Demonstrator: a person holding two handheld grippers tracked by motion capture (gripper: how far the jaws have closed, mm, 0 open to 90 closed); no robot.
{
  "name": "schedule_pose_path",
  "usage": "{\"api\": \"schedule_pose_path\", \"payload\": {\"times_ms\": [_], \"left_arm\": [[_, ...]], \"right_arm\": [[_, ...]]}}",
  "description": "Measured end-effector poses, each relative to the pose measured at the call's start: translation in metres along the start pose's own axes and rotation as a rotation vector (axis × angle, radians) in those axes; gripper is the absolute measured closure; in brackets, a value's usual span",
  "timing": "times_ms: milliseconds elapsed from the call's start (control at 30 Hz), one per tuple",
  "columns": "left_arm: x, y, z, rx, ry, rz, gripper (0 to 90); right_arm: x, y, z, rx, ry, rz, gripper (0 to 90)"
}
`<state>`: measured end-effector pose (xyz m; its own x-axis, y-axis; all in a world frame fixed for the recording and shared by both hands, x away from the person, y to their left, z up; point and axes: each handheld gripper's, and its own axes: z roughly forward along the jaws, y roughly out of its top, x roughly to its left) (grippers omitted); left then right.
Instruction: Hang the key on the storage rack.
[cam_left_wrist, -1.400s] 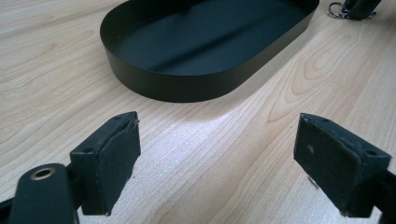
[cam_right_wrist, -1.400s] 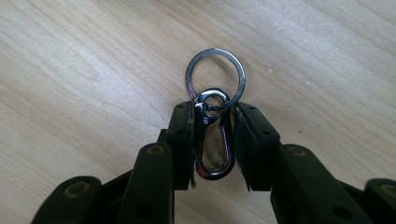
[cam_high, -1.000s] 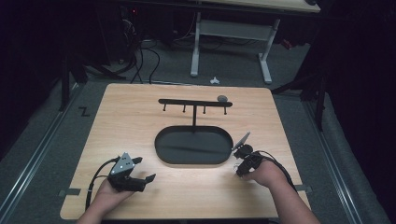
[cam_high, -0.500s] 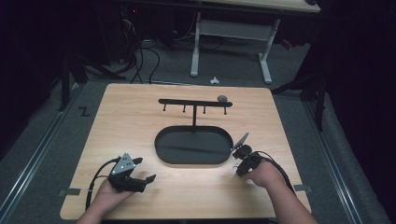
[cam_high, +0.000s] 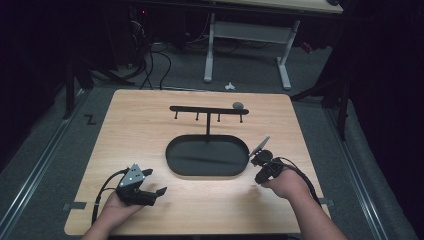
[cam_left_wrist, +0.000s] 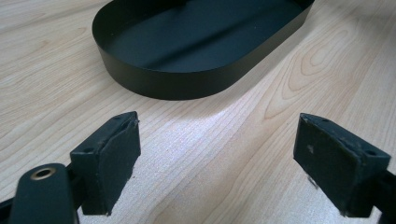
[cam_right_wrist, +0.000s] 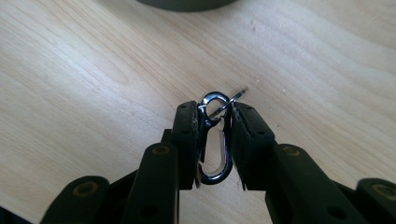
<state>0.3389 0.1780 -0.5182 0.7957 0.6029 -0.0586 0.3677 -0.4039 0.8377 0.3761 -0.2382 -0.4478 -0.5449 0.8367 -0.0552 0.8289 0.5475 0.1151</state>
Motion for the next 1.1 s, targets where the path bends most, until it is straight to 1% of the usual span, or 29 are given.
{"api": "schedule_pose_path", "payload": {"times_ms": [33,100,133,167,200,233,267,300,367,433,467,533,667,700,733,900,933,967,1000,1033,1067,1100], "left_arm": [[0.0,0.0,0.0,-0.001,0.0,-0.001,15.3],[0.0,0.0,0.0,0.0,-0.001,0.0,15.4],[0.0,0.0,0.0,0.001,-0.002,0.0,15.4],[-0.001,0.0,0.0,0.003,-0.002,0.0,15.4],[-0.001,0.0,0.0,0.002,-0.003,0.001,15.4],[-0.001,0.0,0.0,0.001,-0.003,0.0,15.4],[-0.001,0.0,0.0,0.001,-0.003,0.0,15.4],[-0.001,0.0,0.0,0.002,-0.004,-0.001,15.5],[-0.001,0.0,0.0,0.003,-0.006,0.0,15.5],[-0.001,0.0,0.001,0.003,-0.007,0.001,15.5],[-0.001,0.0,0.001,0.003,-0.007,-0.002,15.5],[-0.001,0.0,0.001,0.004,-0.007,-0.001,15.5],[-0.001,0.0,0.001,0.005,-0.005,0.001,15.5],[-0.001,0.0,0.001,0.005,-0.005,0.001,15.5],[-0.001,0.0,0.001,0.005,-0.005,0.001,15.5],[-0.002,0.0,0.001,0.007,-0.006,0.002,15.5],[-0.002,0.0,0.001,0.008,-0.007,0.003,15.6],[-0.002,0.0,0.001,0.007,-0.006,0.003,15.6],[-0.001,0.0,0.001,0.004,-0.006,0.002,15.5],[-0.001,0.0,0.001,0.004,-0.007,-0.001,15.5],[-0.001,0.0,0.0,0.002,-0.007,-0.003,15.5],[0.0,0.0,0.0,0.001,-0.007,-0.004,15.5]], "right_arm": [[0.0,0.0,0.0,0.0,0.0,0.0,71.9],[0.003,0.001,-0.009,-0.015,0.001,0.005,71.9],[0.003,0.001,-0.009,-0.015,0.001,0.005,71.9],[0.003,0.002,-0.014,-0.02,0.002,0.002,71.9],[0.004,0.002,-0.016,-0.019,-0.001,0.015,71.9],[0.005,0.002,-0.018,-0.02,-0.001,0.016,71.9],[0.005,0.002,-0.018,-0.02,-0.001,0.016,71.9],[0.003,0.002,-0.023,-0.031,0.005,0.01,71.9],[0.003,0.002,-0.027,-0.03,0.018,0.016,71.9],[0.003,0.003,-0.029,-0.03,0.02,0.018,71.9],[0.003,0.004,-0.035,-0.028,0.02,0.025,71.9],[0.003,0.004,-0.037,-0.028,0.018,0.022,71.9],[0.002,0.008,-0.049,-0.035,0.013,0.017,72.0],[0.001,0.01,-0.055,-0.038,0.01,0.017,72.0],[0.001,0.01,-0.055,-0.038,0.01,0.017,72.0],[0.001,0.018,-0.069,-0.048,0.0,0.014,72.0],[0.001,0.022,-0.074,-0.054,-0.003,0.011,72.0],[0.001,0.022,-0.074,-0.054,-0.003,0.011,72.0],[0.002,0.024,-0.077,-0.051,-0.003,0.022,72.0],[0.001,0.026,-0.08,-0.056,-0.008,0.008,72.1],[0.0,0.028,-0.082,-0.06,-0.012,0.007,72.0],[0.001,0.03,-0.085,-0.059,-0.013,0.022,72.0]]}}
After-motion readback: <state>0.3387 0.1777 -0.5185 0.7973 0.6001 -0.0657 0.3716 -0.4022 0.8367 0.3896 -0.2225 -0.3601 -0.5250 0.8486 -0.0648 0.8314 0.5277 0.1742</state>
